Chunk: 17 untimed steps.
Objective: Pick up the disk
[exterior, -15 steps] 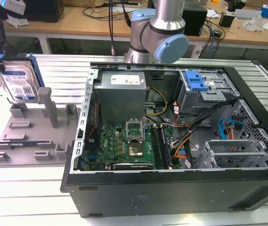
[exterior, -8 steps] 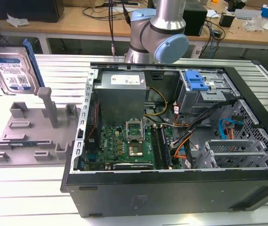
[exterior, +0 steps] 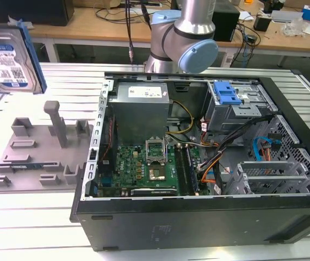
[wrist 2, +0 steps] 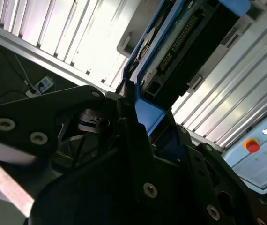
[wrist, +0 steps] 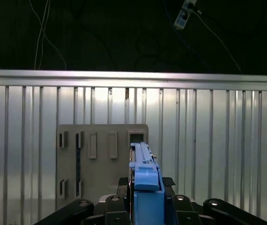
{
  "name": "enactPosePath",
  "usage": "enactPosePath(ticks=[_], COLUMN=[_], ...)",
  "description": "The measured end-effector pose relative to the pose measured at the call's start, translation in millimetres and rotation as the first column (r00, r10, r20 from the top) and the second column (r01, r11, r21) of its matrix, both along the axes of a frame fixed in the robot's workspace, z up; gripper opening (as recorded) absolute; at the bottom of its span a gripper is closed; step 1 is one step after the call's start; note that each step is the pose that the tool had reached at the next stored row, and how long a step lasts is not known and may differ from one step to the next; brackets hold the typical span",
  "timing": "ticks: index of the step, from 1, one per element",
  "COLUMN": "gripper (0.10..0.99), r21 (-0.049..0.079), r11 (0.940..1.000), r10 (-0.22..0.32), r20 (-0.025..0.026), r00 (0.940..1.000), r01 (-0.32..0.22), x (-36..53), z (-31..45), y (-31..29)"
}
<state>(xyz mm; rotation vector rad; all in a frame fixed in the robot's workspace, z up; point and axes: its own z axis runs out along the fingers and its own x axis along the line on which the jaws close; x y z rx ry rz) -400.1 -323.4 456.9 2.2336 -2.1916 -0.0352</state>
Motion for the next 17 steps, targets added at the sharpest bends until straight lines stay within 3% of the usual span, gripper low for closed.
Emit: enactPosePath(ticks=[4,17], gripper=[0.369,0.369], r21=[0.000,-0.002], r11=[1.0000,1.0000], r10=[0.000,0.000], r20=[0.0000,-0.0001], r00=[1.0000,1.0000], r01=[0.000,0.000], x=[0.4,0.4], z=[36.2,37.3], y=[-0.3,-0.3])
